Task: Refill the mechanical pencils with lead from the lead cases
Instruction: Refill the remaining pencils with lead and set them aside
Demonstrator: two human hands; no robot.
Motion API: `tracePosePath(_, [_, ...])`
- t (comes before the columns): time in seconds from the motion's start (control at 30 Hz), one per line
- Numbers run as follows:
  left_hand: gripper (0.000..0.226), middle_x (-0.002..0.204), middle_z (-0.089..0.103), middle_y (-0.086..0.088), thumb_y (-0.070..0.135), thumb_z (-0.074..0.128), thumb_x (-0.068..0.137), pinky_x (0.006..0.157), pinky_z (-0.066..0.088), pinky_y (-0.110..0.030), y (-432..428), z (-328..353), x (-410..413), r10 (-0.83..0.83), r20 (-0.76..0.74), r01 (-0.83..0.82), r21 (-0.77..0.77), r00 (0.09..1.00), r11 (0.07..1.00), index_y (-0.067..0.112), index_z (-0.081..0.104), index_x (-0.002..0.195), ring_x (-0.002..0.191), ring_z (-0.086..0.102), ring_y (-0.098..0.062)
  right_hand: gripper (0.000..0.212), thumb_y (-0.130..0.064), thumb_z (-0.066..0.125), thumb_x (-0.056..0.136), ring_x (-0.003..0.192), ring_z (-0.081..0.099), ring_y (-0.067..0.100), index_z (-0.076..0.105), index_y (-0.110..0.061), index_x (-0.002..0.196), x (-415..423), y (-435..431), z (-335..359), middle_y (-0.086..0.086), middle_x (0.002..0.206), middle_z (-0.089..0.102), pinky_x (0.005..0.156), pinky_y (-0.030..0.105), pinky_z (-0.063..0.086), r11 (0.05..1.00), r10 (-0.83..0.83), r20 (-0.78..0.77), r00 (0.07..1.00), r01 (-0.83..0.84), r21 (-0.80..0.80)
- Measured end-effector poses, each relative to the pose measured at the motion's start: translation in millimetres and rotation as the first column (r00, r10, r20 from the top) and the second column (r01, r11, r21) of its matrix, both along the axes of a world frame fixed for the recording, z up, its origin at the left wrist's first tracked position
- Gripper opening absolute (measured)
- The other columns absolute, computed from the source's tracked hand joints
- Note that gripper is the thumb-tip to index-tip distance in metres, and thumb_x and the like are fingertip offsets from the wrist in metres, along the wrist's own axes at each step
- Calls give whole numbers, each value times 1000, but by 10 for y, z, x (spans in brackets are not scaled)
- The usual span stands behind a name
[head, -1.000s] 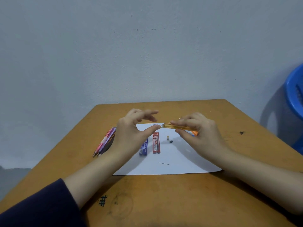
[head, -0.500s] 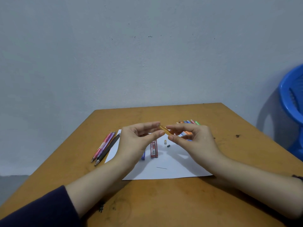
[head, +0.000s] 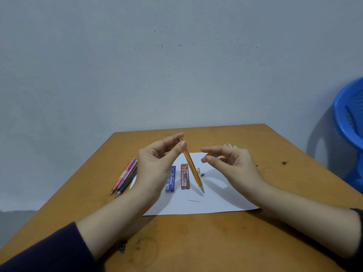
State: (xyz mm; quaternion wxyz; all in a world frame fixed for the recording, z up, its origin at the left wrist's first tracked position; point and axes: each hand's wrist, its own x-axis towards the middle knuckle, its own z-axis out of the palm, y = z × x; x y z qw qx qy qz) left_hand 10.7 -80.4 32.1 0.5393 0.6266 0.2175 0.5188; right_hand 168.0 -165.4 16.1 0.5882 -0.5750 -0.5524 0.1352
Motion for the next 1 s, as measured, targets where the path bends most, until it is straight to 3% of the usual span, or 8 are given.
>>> tracePosePath(0.1, [22, 96, 74, 5, 17, 69, 78, 73, 51, -13, -3, 11, 5, 14, -4, -13, 16, 1000, 1000, 25, 72, 99, 91, 69, -4, 19, -10, 66, 87, 77, 58, -5, 72, -24, 99, 77, 76, -50, -14, 82, 68, 73, -3, 35, 989, -93, 146, 985, 109, -103])
tracePosePath(0.17, [22, 94, 74, 9, 15, 69, 81, 74, 51, -14, -4, 10, 9, 14, -8, -14, 19, 1000, 1000, 27, 71, 98, 88, 68, -2, 23, -11, 64, 87, 88, 56, -5, 71, -26, 102, 130, 126, -94, -19, 87, 67, 73, 2, 37, 970, -104, 269, 958, 157, -186])
tracePosePath(0.3, [22, 83, 73, 6, 19, 68, 81, 71, 54, -19, -7, 7, 6, 12, -40, -11, 21, 999, 1000, 28, 71, 100, 76, 69, -10, 22, -18, 64, 87, 86, 48, -8, 71, -25, 106, 162, 171, -135, -16, 103, 64, 70, 7, 33, 913, -95, 395, 914, 238, -332])
tracePosePath(0.5, [22, 93, 72, 11, 18, 67, 83, 62, 55, -19, -11, -15, 6, 19, -109, -16, 28, 994, 999, 32, 70, 100, 67, 70, -13, 23, -28, 64, 89, 99, 49, 2, 72, -21, 109, 93, 232, -135, -7, 114, 66, 73, 12, 27, 861, -33, 544, 838, 301, -410])
tracePosePath(0.6, [21, 87, 73, 10, 15, 68, 83, 64, 55, -19, -5, -31, 21, 6, -107, -3, 25, 994, 1000, 31, 71, 97, 65, 69, -11, 22, -29, 64, 89, 85, 44, -1, 73, -21, 106, 77, 264, -135, -7, 111, 67, 74, 13, 31, 862, -51, 550, 834, 315, -398])
tracePosePath(0.7, [22, 84, 71, 4, 13, 69, 83, 65, 53, -17, 1, -41, 26, 5, -121, 0, 48, 993, 999, 30, 71, 95, 64, 66, -8, 18, -27, 65, 88, 71, 44, -5, 76, -19, 100, 90, 274, -154, -7, 104, 69, 59, 4, 29, 876, -52, 541, 839, 299, -379])
tracePosePath(0.9, [22, 85, 70, 10, 15, 69, 83, 63, 52, -15, 13, -50, 26, 7, -201, 9, 83, 979, 997, 35, 71, 91, 68, 65, -4, 12, -25, 66, 88, 84, 46, -2, 76, -20, 91, 113, 247, -154, -19, 85, 61, 62, 3, 28, 904, -85, 454, 887, 260, -339])
tracePosePath(1.0, [20, 76, 67, 14, 14, 69, 84, 61, 57, -23, 28, -64, 28, -31, -223, 39, 34, 974, 999, 32, 72, 92, 59, 62, -6, 10, -20, 64, 89, 77, 49, -4, 74, -21, 89, 118, 229, -124, -19, 82, 62, 67, 3, 32, 929, -118, 451, 885, 258, -264])
